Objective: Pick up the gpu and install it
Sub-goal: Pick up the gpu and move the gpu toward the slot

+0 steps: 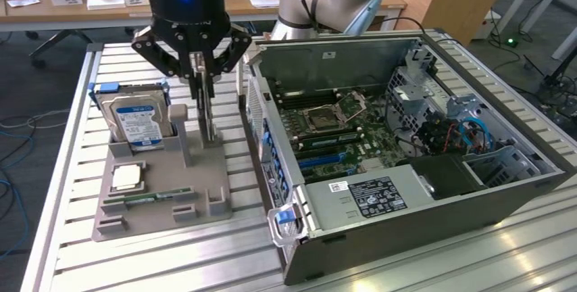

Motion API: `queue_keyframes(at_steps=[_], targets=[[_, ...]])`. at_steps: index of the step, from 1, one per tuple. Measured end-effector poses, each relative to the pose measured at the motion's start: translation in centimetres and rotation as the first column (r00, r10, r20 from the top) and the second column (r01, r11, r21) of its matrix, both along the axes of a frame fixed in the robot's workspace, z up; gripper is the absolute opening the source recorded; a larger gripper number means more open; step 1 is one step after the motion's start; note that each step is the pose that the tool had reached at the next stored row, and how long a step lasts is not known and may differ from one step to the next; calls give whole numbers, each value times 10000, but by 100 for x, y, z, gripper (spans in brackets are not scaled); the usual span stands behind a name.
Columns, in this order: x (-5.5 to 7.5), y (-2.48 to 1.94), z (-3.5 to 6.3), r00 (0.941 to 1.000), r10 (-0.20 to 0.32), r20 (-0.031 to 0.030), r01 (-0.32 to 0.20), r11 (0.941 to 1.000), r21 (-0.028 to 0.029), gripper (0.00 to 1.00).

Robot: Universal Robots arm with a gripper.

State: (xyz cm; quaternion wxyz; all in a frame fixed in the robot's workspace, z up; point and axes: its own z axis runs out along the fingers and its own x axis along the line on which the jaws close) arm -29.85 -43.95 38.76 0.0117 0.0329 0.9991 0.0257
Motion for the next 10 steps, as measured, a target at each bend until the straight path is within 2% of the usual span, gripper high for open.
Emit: queue_keyframes(at_steps=[10], targets=[[0,0,217,10000,-1,0,1,10000,0,26]])
